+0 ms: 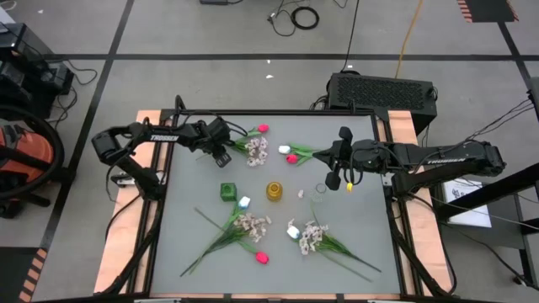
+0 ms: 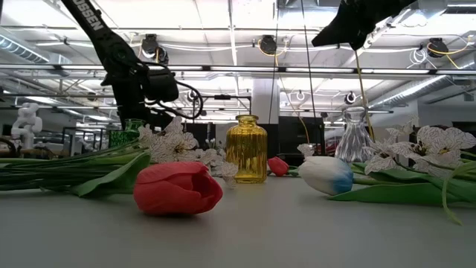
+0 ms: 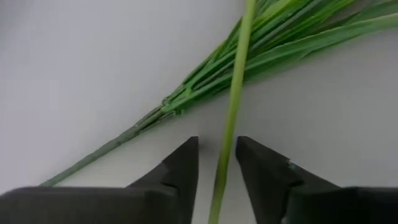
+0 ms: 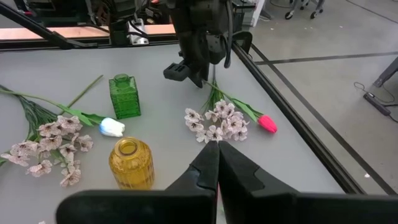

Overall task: Sort flowers into vase by color
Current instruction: Put the top left pink flower into the yellow flower vase

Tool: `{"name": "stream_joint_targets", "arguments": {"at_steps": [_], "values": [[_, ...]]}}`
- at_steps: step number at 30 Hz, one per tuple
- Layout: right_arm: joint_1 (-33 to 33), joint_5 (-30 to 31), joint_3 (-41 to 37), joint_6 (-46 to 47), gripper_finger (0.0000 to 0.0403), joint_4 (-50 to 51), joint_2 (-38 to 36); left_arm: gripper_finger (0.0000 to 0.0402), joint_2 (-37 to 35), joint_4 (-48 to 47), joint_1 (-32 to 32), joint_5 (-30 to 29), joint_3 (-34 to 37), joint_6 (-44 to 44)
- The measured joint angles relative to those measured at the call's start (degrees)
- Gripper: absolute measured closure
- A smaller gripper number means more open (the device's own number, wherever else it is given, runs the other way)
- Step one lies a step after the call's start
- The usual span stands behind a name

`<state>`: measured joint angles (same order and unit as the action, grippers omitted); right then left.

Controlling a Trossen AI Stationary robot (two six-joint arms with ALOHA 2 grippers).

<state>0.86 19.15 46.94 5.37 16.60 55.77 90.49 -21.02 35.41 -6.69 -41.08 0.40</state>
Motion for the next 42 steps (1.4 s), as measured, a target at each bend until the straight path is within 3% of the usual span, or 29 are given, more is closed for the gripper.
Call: {"name": "stream_joint_targets", "arguments": {"at_steps": [6, 15, 25, 29, 32, 37, 42], "values": [[0.0, 0.0, 0.0, 0.0, 0.0403, 0.0, 0.0, 0.0387, -1.7, -0.6, 0.2, 0.0, 0.2, -0.1], [0.0, -0.4, 0.0, 1.2, 0.0403, 0.0, 0.0, 0.0395, -11.5, -5.5, -0.4, -0.2, -0.1, -2.8], [0.0, -1.5, 0.0, 3.4, 0.0403, -2.9, 1.9, 0.0397, -33.5, -2.5, -9.5, 3.6, -0.1, -4.6], [0.0, -2.0, 0.0, 3.2, 0.0403, -10.1, 5.6, 0.0397, -38.9, 6.0, -16.5, 7.4, -0.2, -4.6], [0.0, -5.7, 0.0, 2.0, 0.0403, -19.6, 10.4, 0.0397, -39.4, 15.4, -22.5, 8.4, -0.2, -3.1], [0.0, -13.2, 0.0, 1.5, 0.0386, -42.4, 19.2, 0.0396, -36.4, 28.3, -31.4, 8.5, -0.2, 0.3], [1.1, -16.6, 0.0, 1.1, 0.0339, -59.7, 24.1, 0.0396, -31.5, 34.4, -37.8, 8.1, -0.2, 3.7]]}}
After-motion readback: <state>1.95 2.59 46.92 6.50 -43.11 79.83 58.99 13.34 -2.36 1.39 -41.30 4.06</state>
